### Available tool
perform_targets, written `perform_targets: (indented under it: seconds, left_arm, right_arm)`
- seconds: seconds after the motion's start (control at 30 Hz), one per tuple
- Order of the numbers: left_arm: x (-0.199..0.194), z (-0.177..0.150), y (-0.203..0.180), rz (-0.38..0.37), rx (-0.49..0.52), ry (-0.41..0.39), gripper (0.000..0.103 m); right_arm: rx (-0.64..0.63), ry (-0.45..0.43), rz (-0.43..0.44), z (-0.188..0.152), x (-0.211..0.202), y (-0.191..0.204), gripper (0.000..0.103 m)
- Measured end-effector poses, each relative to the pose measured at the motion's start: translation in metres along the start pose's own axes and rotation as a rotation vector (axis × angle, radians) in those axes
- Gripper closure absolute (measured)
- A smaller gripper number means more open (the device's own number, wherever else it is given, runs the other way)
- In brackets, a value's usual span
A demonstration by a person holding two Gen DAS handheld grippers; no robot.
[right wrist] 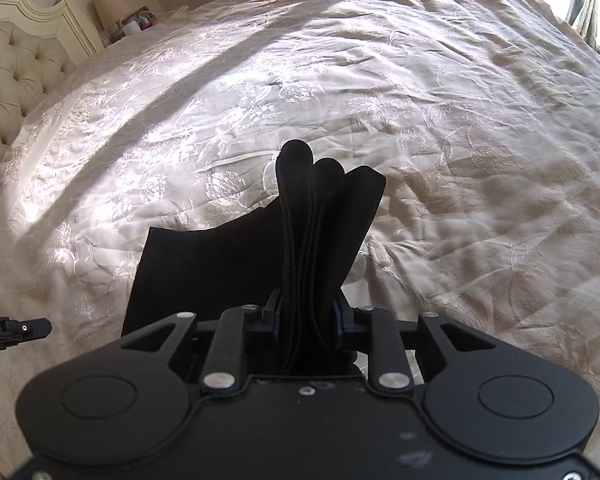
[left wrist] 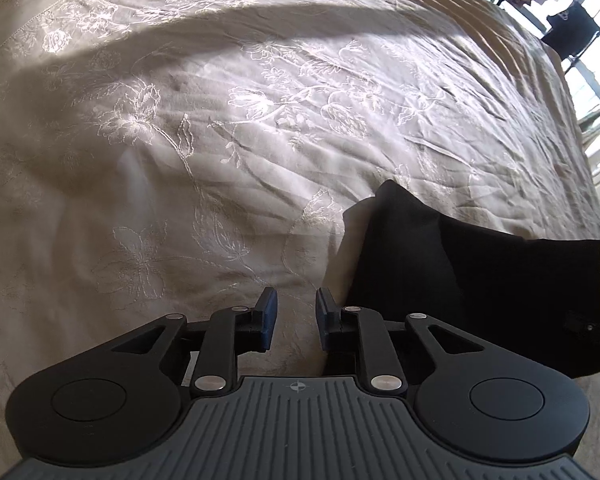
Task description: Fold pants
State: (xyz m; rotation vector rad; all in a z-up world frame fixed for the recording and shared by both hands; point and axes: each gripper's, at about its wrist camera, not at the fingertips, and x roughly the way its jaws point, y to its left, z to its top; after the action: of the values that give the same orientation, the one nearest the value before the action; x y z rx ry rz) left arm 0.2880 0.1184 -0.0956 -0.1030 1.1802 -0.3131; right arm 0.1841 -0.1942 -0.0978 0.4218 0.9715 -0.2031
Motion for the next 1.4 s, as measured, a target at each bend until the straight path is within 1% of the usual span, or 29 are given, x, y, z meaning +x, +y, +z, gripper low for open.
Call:
perform_targets:
  seconds: [0.07,0.1,0.17,0.2,0.23,0.27,0.3,0.37,0.43,0.47,0.5,0.53,0.57,0.63,0.67,0.7,0.73,0.8,0.87,0.93,1.03,1.1,1.17,1.2,1.23,1.27,1.3,1.33,1.4]
  left_arm:
    - [0.008,0.0,-0.012,0.008,0.039,-0.01,0.082]
    - [0.012,0.0,-0.017,-0.007,0.054,-0.02,0.082]
    - [0.019,0.0,-0.021,-0.086,0.051,-0.028,0.08]
    - [0.027,0.001,-0.021,-0.159,0.028,-0.013,0.074]
    - [0.035,0.002,-0.021,-0.215,-0.001,0.008,0.063]
    - [0.043,0.002,-0.021,-0.255,-0.03,0.03,0.058]
    - [0.052,0.002,-0.023,-0.27,-0.051,0.051,0.053]
    - [0.064,0.001,-0.029,-0.198,-0.014,0.053,0.052]
    - [0.078,-0.001,-0.04,-0.126,0.054,0.063,0.052]
    - [0.085,-0.002,-0.043,-0.105,0.079,0.076,0.051]
    - [0.091,-0.003,-0.045,-0.098,0.095,0.081,0.046]
    - [0.094,-0.004,-0.045,-0.1,0.1,0.078,0.039]
    - [0.097,-0.005,-0.046,-0.107,0.099,0.074,0.036]
    - [0.102,-0.005,-0.048,-0.131,0.086,0.081,0.017]
    - [0.105,-0.005,-0.05,-0.135,0.089,0.089,0.011]
    - [0.11,-0.004,-0.053,-0.136,0.098,0.101,0.002]
    - [0.115,-0.003,-0.058,-0.126,0.105,0.112,0.0]
    - [0.121,0.0,-0.066,-0.083,0.118,0.118,0.0]
    - [0.123,0.003,-0.072,-0.068,0.12,0.11,0.0]
    - [0.124,0.004,-0.071,-0.065,0.098,0.109,0.0]
    - [0.122,0.0,-0.061,-0.086,0.032,0.077,0.0]
    - [0.119,0.0,-0.06,-0.088,0.025,0.076,0.0]
    - [0.111,-0.001,-0.061,-0.078,0.034,0.06,0.013]
    - [0.107,-0.001,-0.062,-0.082,0.036,0.046,0.031]
    - [0.1,-0.003,-0.062,-0.068,0.036,0.033,0.049]
    - [0.095,-0.004,-0.06,-0.06,0.03,0.025,0.058]
    - [0.09,-0.005,-0.057,-0.07,0.02,0.02,0.072]
    - [0.087,-0.005,-0.053,-0.091,0.01,0.021,0.08]
    - [0.078,-0.006,-0.046,-0.119,-0.008,0.018,0.084]
  right_arm:
    - [0.004,0.007,-0.012,-0.003,0.003,-0.001,0.079]
    - [0.008,0.011,-0.013,-0.004,0.004,-0.001,0.079]
    - [0.009,0.016,-0.013,-0.006,0.006,-0.002,0.079]
    - [0.008,0.017,-0.012,-0.006,0.007,-0.002,0.079]
    - [0.009,0.02,-0.009,-0.006,0.008,-0.004,0.079]
    - [0.012,0.024,-0.005,-0.005,0.009,-0.006,0.078]
    - [0.018,0.027,-0.003,-0.004,0.011,-0.008,0.078]
    - [0.033,0.036,0.004,-0.002,0.014,-0.014,0.078]
    - [0.041,0.044,0.007,-0.001,0.019,-0.019,0.078]
    - [0.041,0.049,0.008,0.0,0.022,-0.022,0.078]
    - [0.041,0.052,0.008,0.0,0.024,-0.023,0.078]
    - [0.04,0.058,0.009,0.0,0.027,-0.026,0.078]
    - [0.041,0.063,0.01,0.0,0.03,-0.028,0.078]
    - [0.048,0.071,0.013,-0.001,0.035,-0.033,0.078]
    - [0.053,0.075,0.013,-0.001,0.038,-0.035,0.078]
    - [0.061,0.081,0.014,-0.002,0.041,-0.038,0.078]
    - [0.069,0.088,0.013,-0.003,0.044,-0.042,0.078]
    - [0.078,0.097,0.009,-0.005,0.049,-0.046,0.077]
    - [0.082,0.104,0.004,-0.007,0.054,-0.049,0.076]
    - [0.087,0.106,0.006,-0.007,0.056,-0.051,0.076]
    - [0.095,0.109,0.008,-0.007,0.057,-0.053,0.075]
    - [0.097,0.111,0.008,-0.007,0.057,-0.053,0.075]
    - [0.1,0.112,0.008,-0.006,0.057,-0.054,0.074]
    - [0.1,0.112,0.006,-0.006,0.057,-0.054,0.074]
    - [0.1,0.112,0.003,-0.006,0.056,-0.053,0.074]
    - [0.1,0.11,0.001,-0.007,0.055,-0.052,0.074]
    - [0.097,0.109,-0.001,-0.007,0.055,-0.051,0.074]
    - [0.092,0.106,-0.008,-0.007,0.054,-0.049,0.075]
    - [0.082,0.102,-0.018,-0.007,0.052,-0.045,0.075]
